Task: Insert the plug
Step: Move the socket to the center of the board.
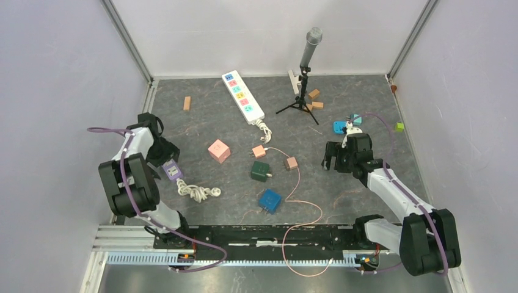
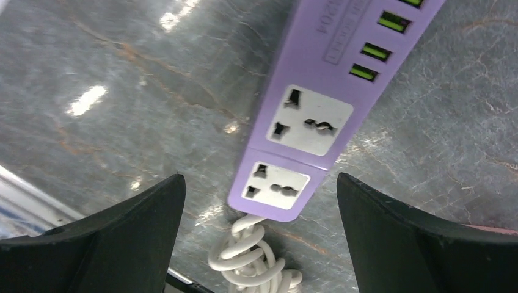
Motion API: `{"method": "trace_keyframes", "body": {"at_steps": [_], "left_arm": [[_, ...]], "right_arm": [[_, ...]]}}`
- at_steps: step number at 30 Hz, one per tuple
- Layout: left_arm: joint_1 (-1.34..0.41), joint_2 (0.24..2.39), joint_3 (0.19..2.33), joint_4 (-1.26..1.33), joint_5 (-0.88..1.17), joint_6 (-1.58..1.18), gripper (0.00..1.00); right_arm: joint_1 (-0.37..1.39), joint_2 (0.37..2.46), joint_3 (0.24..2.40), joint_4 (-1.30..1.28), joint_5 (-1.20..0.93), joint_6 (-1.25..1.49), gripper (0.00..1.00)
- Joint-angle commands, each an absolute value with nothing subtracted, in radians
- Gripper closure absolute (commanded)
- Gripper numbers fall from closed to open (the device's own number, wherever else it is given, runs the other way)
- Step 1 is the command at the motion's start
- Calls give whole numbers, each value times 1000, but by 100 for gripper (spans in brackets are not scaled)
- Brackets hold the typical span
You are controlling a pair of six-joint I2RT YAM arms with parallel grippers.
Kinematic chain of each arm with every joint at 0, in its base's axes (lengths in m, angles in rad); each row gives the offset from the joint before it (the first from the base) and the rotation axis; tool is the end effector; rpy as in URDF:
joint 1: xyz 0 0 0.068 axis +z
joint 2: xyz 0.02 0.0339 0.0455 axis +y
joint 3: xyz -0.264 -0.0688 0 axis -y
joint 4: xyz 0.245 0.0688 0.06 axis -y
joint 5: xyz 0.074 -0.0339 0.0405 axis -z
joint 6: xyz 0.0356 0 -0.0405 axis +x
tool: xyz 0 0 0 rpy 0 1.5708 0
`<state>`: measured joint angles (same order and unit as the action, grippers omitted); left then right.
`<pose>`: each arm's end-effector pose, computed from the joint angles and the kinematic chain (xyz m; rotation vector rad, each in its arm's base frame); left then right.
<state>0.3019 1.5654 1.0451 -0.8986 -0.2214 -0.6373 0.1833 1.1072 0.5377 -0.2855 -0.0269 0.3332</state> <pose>0.2626 0.0900 0.2003 -1.3535 2.6122 0.2851 0.2088 0.0397 0.1854 0.1707 2.4371 0.2651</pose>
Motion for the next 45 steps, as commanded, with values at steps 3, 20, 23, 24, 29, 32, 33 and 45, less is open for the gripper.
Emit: {"method": "trace_keyframes", "body": {"at_steps": [3,20,23,24,29,32,33,45], "left_arm": [[298,1627,1031,-780,-67,-557,0],[-51,1705,1028,-753,-61,-508,56],[-123,1700,1029,-767,-84,-512,58],[-146,1693,1022,-766,-78,-514,58],[-204,1634,998,-790,-129,-505,39],[-204,1564,998,-806,-146,-483,10],[-204,1538,1002,-812,-143,-472,4],[-204,1242,1007,-735,84,-455,0]], "right_arm": [[183,1135,584,-294,-48,292,2],[183,1173,643,-382,-147,249,2],[184,1182,641,-386,-159,243,2],[183,1186,642,-387,-164,243,2],[185,1196,651,-391,-192,241,2],[185,1204,672,-415,-181,223,2],[185,1204,680,-424,-173,218,2],[185,1158,657,-436,-185,196,2]]}}
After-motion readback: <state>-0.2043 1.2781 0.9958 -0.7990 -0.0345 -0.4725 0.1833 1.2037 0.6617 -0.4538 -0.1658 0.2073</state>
